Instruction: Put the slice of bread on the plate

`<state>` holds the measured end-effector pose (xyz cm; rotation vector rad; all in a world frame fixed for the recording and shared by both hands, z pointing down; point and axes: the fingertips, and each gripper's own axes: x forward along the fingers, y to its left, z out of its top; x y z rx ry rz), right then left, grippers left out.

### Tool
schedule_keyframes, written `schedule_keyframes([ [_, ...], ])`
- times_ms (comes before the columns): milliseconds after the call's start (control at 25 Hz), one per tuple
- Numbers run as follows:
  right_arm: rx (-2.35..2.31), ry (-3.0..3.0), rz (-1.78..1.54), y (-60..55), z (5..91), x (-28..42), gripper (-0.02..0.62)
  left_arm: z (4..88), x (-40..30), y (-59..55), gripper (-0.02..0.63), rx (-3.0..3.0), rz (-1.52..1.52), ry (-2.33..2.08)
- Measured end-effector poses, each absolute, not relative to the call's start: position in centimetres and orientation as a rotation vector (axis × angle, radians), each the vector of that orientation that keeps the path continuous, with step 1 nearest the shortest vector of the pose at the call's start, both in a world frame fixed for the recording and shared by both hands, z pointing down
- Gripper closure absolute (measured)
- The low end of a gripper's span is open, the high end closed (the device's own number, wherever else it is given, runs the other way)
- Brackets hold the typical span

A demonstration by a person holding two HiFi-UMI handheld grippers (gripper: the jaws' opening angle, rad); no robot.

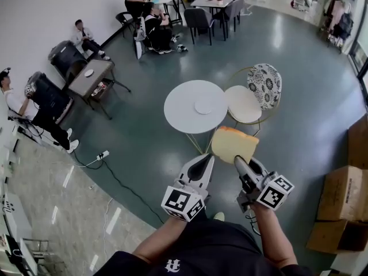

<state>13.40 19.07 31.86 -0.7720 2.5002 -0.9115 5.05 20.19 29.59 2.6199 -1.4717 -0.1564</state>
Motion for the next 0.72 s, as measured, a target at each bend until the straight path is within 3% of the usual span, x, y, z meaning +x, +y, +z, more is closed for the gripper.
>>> schedule_keyframes([
  [720,-0.891,2.481,-0.961,3.9,33.9,7.2,0.503,31.1,-0.9,3.9,0.600,2.648,-0.135,-1.393],
])
